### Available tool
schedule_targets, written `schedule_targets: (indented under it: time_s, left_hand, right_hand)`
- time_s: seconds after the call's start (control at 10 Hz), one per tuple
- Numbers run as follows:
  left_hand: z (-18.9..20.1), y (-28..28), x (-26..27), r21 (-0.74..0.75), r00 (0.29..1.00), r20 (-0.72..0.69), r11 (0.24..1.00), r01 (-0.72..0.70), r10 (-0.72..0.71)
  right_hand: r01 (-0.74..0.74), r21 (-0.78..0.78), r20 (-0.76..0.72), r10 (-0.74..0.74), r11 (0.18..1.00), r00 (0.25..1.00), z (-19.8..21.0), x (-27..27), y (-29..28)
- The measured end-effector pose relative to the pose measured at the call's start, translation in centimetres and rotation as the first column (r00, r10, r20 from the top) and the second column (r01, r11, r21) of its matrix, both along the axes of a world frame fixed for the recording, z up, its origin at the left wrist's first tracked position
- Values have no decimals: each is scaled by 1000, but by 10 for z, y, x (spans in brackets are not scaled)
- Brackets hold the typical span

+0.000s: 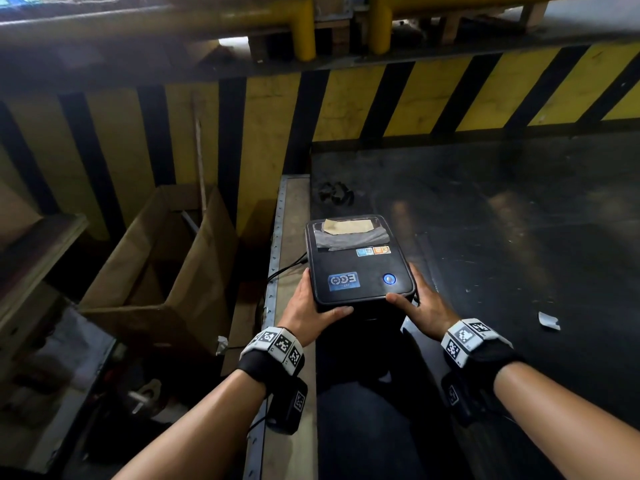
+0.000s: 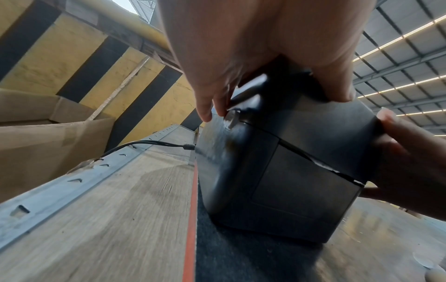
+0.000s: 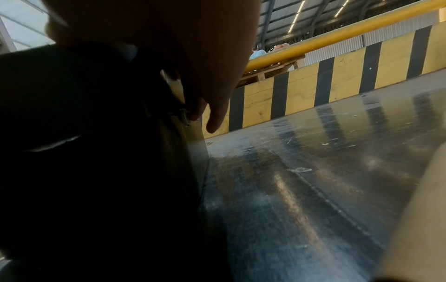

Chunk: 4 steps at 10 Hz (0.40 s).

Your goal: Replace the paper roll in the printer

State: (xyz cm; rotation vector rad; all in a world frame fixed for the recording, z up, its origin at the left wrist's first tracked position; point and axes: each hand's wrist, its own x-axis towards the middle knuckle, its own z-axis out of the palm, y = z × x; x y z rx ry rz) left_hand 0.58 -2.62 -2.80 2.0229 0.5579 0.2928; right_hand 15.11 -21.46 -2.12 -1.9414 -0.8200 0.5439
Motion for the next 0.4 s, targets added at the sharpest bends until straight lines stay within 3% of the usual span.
schedule_targets:
  time_s: [0.2, 0.3, 0.4]
  left_hand:
    - [3, -1, -2, 4, 1000, -28, 1000, -4, 4]
    - [9, -4, -2, 24, 998, -59, 1000, -6, 7]
    - [14, -7, -18, 112, 991, -132, 994, 16, -1]
  right_hand:
    - [6, -48, -2, -7, 999, 1000, 11, -4, -2]
    - [4, -149, 41, 2, 989, 999, 16, -7, -4]
    - [45, -220, 175, -5, 974, 984, 24, -3, -6]
